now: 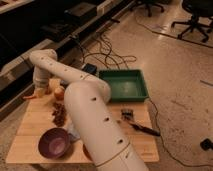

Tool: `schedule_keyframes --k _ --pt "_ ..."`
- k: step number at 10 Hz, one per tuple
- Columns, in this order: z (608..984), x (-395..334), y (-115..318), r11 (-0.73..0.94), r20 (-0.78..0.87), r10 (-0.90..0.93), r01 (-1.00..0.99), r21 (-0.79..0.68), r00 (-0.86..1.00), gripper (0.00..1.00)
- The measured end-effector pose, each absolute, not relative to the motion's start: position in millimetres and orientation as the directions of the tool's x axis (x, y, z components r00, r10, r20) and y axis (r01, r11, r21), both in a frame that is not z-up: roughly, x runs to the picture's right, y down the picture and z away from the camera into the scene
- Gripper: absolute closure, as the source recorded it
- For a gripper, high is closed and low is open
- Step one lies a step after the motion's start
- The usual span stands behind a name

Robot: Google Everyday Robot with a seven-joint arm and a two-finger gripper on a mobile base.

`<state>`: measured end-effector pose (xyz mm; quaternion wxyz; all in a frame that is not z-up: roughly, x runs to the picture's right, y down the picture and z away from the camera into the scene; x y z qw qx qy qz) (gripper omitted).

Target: Place pepper in table surface

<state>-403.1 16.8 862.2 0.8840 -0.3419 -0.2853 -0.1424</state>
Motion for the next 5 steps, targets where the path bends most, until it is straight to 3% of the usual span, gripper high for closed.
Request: schedule_keyframes --k 5 --pt "833 -425 17 0.671 0.583 -0.046 0.457 -0.584 0.811 1.0"
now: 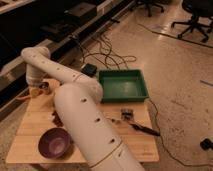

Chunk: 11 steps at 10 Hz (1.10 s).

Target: Place pepper in table surface

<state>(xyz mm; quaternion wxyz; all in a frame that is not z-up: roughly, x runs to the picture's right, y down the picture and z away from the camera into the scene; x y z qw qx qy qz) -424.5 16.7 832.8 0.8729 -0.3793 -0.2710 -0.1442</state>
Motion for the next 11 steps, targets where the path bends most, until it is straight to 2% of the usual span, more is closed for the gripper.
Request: schedule_keyframes --k 3,7,9,11 --pt "814 -431 28 0.628 0.544 -0.042 0.446 -0.638 0.838 1.0" --pt "789 -408 59 0.617 0.411 -0.061 0.358 -0.701 0.909 1.0" --pt "778 -400 78 0.628 0.343 -0.094 0.323 -0.708 0.935 1.0" --pt "780 -393 78 0.665 0.314 -0.125 0.315 -0.677 0.941 1.0"
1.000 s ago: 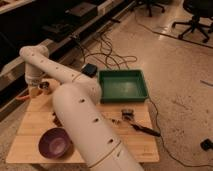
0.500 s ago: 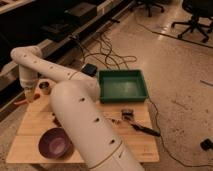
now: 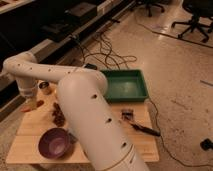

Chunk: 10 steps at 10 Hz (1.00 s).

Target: Place pepper in table surface

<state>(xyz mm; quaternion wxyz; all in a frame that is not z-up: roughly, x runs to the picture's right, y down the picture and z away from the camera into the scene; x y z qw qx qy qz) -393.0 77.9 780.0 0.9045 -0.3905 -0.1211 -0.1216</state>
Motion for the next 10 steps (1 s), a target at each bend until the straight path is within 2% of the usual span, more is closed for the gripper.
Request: schedule_keyframes --k 2,5,10 --pt "771 -397 79 0.679 0.296 -0.139 0.309 -0.667 0.945 1.0" --pt "774 -363 71 0.731 0.261 -0.097 0.246 -0.636 0.961 1.0" --pt "816 -350 64 0.76 0.321 -0.067 0.257 -0.598 0.945 1.0"
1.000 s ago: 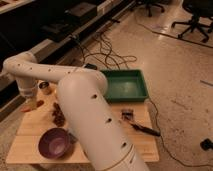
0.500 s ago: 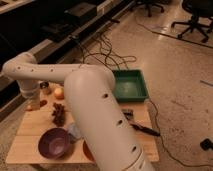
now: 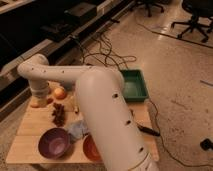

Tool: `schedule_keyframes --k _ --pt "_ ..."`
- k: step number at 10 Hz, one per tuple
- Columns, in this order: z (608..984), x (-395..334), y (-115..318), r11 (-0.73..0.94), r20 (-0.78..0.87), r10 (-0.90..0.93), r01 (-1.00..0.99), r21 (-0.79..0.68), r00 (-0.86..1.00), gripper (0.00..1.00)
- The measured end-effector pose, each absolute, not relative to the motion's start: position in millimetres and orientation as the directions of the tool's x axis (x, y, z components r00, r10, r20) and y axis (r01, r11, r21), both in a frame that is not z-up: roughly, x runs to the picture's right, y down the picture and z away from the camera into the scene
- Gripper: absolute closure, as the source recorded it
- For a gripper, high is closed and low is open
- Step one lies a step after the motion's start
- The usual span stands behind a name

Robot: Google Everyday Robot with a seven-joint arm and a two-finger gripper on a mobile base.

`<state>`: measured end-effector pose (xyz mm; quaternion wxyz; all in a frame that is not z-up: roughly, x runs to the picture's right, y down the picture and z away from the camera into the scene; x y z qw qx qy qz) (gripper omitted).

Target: Place pepper in table surface

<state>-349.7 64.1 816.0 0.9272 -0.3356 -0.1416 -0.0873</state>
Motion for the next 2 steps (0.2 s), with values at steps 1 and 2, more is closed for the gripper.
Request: schedule_keyframes --k 1,2 --pt "825.9 -352.2 63.7 0.759 0.337 -0.075 0.273 -0.592 0.938 1.0" --pt "832.4 -357.0 64.3 0.755 0.353 -0.089 0.294 -0.586 0.931 1.0"
